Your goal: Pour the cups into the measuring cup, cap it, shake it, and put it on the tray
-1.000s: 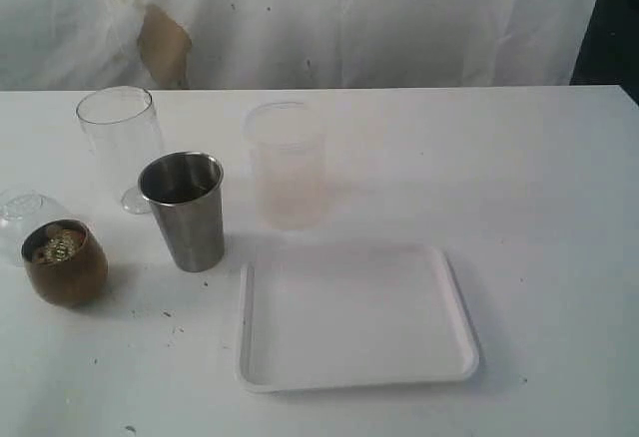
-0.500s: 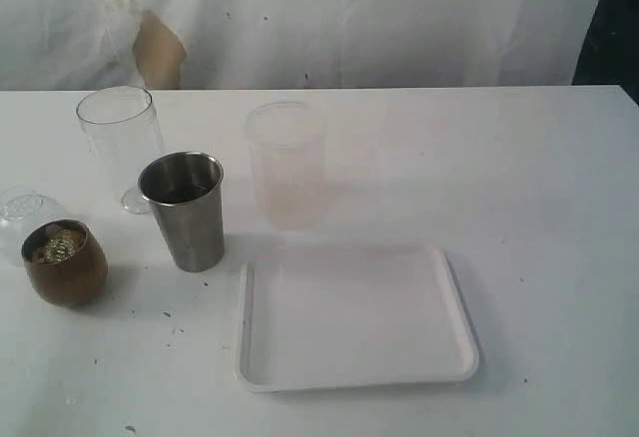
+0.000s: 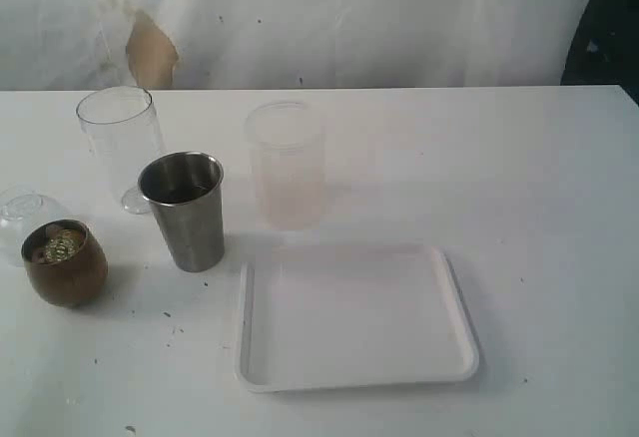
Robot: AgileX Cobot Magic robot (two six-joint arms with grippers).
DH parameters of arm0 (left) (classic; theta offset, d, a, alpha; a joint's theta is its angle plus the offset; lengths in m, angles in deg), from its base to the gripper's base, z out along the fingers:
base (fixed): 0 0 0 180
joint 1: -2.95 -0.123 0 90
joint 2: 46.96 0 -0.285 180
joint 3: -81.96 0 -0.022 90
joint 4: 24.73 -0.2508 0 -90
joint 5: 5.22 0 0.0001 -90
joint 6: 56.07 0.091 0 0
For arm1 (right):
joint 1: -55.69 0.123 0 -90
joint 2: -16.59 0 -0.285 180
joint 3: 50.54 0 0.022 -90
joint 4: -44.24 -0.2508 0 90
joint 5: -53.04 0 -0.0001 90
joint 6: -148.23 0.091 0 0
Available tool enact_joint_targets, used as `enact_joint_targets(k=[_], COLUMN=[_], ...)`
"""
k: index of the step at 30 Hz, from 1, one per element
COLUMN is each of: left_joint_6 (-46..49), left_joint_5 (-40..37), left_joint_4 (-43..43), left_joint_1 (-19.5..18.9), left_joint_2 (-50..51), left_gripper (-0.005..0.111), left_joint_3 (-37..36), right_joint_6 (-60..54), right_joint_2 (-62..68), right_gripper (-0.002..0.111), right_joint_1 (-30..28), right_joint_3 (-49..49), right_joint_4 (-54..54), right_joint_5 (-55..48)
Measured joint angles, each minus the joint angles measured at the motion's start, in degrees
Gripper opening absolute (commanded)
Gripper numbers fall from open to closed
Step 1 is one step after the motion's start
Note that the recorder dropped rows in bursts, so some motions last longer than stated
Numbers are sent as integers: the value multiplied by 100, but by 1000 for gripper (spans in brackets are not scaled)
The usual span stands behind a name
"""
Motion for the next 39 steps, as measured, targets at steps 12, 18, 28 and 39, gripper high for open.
enact_joint_targets(k=[12, 18, 28, 39], left_joint_6=[-3301, -3975, -4271, -3865], left_joint_5=[2680, 3873, 3998, 4900], left_joint_4=[419, -319, -1439, -1825], left_joint_1=[0, 0, 0, 0], left_joint_2=[0, 49, 1690, 4321], left_gripper=[0, 0, 0, 49], left_joint_3=[0, 0, 457, 181], right_joint_6=[0, 0, 0, 0], right_joint_2=[0, 0, 0, 0], right_gripper=[2, 2, 2, 2], right_joint_1=[0, 0, 0, 0], right_joint_3=[0, 0, 0, 0], right_joint_4=[0, 0, 0, 0], right_joint_5=[0, 0, 0, 0])
